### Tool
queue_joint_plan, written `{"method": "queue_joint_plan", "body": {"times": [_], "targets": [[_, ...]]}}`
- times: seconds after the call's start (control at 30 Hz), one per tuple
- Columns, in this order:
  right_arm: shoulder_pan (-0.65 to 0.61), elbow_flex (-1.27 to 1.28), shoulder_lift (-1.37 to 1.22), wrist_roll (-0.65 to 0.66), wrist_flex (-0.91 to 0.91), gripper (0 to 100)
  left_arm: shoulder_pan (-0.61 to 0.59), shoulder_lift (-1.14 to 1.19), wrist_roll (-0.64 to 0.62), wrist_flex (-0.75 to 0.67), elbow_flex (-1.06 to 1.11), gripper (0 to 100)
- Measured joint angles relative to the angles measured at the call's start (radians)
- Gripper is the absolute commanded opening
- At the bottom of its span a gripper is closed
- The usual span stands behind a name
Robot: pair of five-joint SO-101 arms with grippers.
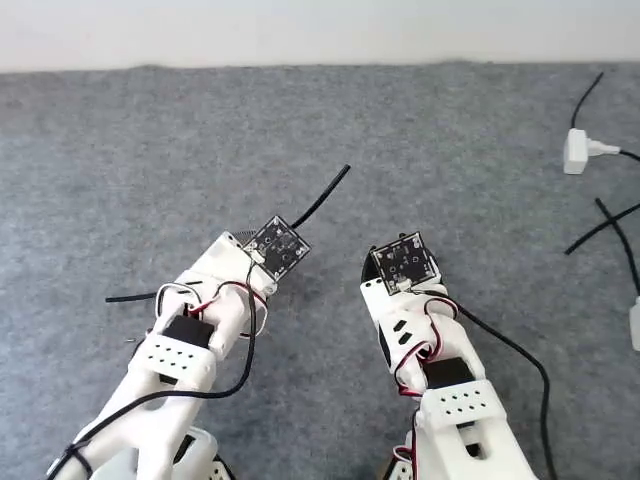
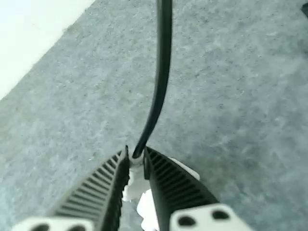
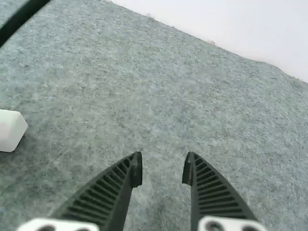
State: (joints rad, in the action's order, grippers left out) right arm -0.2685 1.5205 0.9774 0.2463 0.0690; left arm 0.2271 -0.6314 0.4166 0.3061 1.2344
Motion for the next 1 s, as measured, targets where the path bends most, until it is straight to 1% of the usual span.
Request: {"method": "queue_joint_plan", "body": {"times": [0.1,0.2,0.3,0.4,0.47,0.57,0.67,0.87,0.93,1.0], "targets": [[0.000,0.000,0.000,0.000,0.000,16.2,0.028,0.000,-0.005,0.094,-0.080,1],[0.000,0.000,0.000,0.000,0.000,16.2,0.083,0.000,-0.028,0.227,-0.198,1],[0.000,0.000,0.000,0.000,0.000,16.2,0.147,0.000,-0.061,0.384,-0.345,1],[0.000,0.000,0.000,0.000,0.000,16.2,0.219,0.000,-0.064,0.531,-0.512,1],[0.000,0.000,0.000,0.000,0.000,16.2,0.253,0.000,-0.064,0.595,-0.612,1],[0.000,0.000,0.000,0.000,0.000,16.2,0.281,0.000,-0.040,0.647,-0.718,1],[-0.008,0.000,0.000,0.000,0.000,16.2,0.301,0.000,-0.028,0.657,-0.766,1],[-0.127,0.040,0.000,0.000,0.000,16.2,0.316,0.094,-0.021,0.664,-0.858,1],[-0.146,0.040,0.000,0.003,0.000,16.2,0.322,0.141,-0.021,0.701,-0.931,1],[-0.150,0.040,0.000,0.003,0.000,16.2,0.350,0.193,-0.021,0.767,-1.022,1]]}}
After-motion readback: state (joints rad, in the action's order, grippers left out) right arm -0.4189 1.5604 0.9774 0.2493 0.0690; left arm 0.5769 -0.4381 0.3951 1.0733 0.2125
